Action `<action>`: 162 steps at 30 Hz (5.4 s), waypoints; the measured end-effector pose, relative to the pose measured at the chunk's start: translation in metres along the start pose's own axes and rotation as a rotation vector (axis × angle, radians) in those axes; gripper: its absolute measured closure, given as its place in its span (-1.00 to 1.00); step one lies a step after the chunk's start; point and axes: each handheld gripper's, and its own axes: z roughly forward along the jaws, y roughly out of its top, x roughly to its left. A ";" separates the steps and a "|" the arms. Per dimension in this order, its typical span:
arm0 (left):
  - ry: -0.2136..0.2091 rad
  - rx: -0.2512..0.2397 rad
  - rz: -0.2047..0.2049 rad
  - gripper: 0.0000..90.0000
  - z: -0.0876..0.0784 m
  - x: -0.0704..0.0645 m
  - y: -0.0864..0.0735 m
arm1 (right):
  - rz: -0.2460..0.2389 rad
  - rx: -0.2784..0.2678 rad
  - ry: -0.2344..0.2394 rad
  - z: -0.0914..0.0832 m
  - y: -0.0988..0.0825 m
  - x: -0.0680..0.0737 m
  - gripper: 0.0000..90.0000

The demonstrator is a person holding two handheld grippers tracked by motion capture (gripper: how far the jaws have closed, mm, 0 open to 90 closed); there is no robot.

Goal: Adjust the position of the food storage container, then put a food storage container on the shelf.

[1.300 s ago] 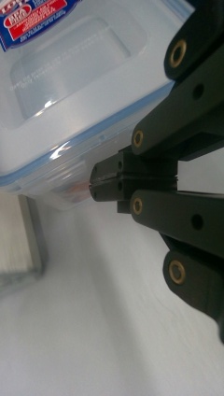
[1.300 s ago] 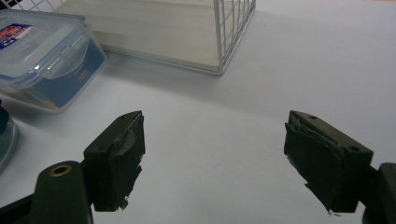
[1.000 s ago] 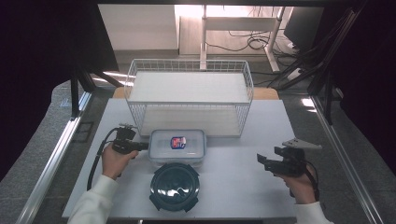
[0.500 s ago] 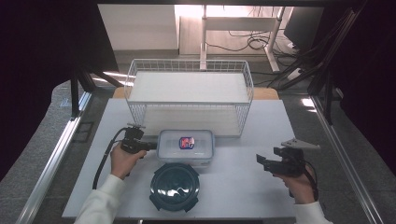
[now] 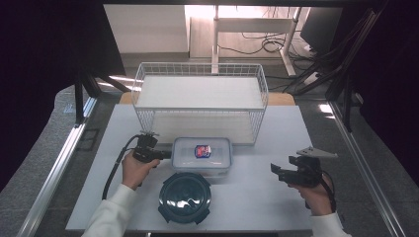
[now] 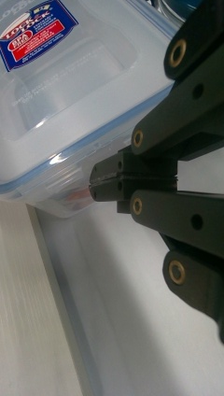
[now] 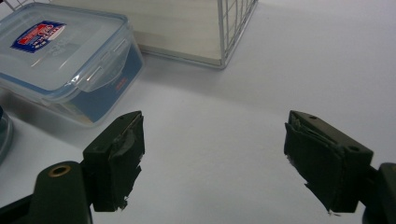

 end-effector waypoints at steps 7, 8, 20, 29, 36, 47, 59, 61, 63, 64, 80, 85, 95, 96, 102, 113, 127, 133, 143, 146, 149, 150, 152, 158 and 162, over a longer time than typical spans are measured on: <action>-0.013 -0.039 -0.009 1.00 -0.003 -0.002 0.000 | -0.003 -0.021 -0.004 -0.003 0.001 0.001 -0.55; -0.008 -0.051 -0.001 1.00 -0.007 -0.002 0.000 | -0.001 -0.028 -0.002 -0.003 0.002 0.002 -0.55; 0.102 -0.223 0.065 0.15 -0.073 -0.031 -0.017 | 0.031 -0.098 0.037 -0.005 0.011 0.007 -0.55; 0.031 -0.235 0.032 -0.46 -0.091 -0.036 -0.020 | -0.007 -0.071 0.070 0.000 0.007 0.016 -0.55; 0.018 -0.238 0.021 -0.57 -0.095 -0.040 -0.023 | -0.026 -0.069 0.083 0.000 0.007 0.021 -0.56; 0.000 -0.217 -0.011 -0.71 -0.086 -0.031 -0.022 | -0.003 -0.052 0.148 0.009 0.011 0.030 -0.59; -0.140 -0.220 -0.094 -0.76 -0.072 -0.021 -0.010 | 0.044 -0.007 0.296 0.037 0.028 0.058 -0.77; -0.155 -0.210 -0.102 -0.76 -0.065 -0.020 -0.007 | 0.047 0.020 0.311 0.049 0.030 0.065 -0.80; -0.158 -0.189 -0.100 -0.76 -0.058 -0.020 -0.004 | 0.055 0.035 0.323 0.058 0.033 0.068 -0.81; -0.154 -0.182 -0.101 -0.76 -0.055 -0.020 -0.003 | 0.064 0.038 0.331 0.062 0.034 0.069 -0.81; -0.198 -0.112 -0.195 -0.71 -0.012 0.006 0.003 | 0.196 0.113 0.388 0.113 0.041 0.060 -0.82; -0.225 -0.084 -0.205 -0.71 0.003 0.006 0.003 | 0.224 0.134 0.409 0.122 0.039 0.060 -0.82; -0.299 -0.033 -0.260 -0.67 0.021 0.007 -0.002 | 0.275 0.168 0.441 0.137 0.034 0.062 -0.80; -0.308 -0.035 -0.270 -0.66 0.023 0.007 -0.002 | 0.277 0.173 0.447 0.138 0.033 0.062 -0.79; -0.379 -0.029 -0.292 -0.49 0.026 0.009 -0.006 | 0.307 0.192 0.465 0.142 0.031 0.062 -0.66; -0.356 -0.044 -0.354 -0.15 0.016 0.011 -0.006 | 0.433 0.188 0.485 0.137 0.030 0.050 -0.27; -0.338 -0.076 -0.366 -0.03 0.009 0.007 -0.005 | 0.514 0.162 0.490 0.130 0.029 0.045 -0.04; -0.342 -0.085 -0.347 0.04 0.005 0.006 -0.002 | 0.505 0.123 0.482 0.125 0.032 0.045 0.02; -0.350 -0.134 -0.306 0.06 -0.003 0.009 0.001 | 0.447 0.073 0.472 0.118 0.039 0.051 0.04; -0.352 -0.151 -0.300 0.07 -0.009 0.008 0.004 | 0.440 0.059 0.477 0.116 0.042 0.052 0.04; -0.345 -0.156 -0.277 0.08 -0.014 0.006 0.006 | 0.433 0.043 0.484 0.113 0.044 0.054 0.04; -0.343 -0.158 -0.271 0.08 -0.016 0.005 0.007 | 0.429 0.041 0.488 0.112 0.044 0.054 0.04; -0.338 -0.159 -0.257 0.08 -0.019 0.003 0.008 | 0.428 0.032 0.492 0.110 0.045 0.055 0.04; -0.341 -0.175 -0.216 0.08 -0.028 -0.002 0.012 | 0.397 0.010 0.493 0.102 0.051 0.057 0.04; -0.344 -0.189 -0.203 0.08 -0.034 -0.006 0.014 | 0.367 -0.009 0.488 0.095 0.058 0.060 0.04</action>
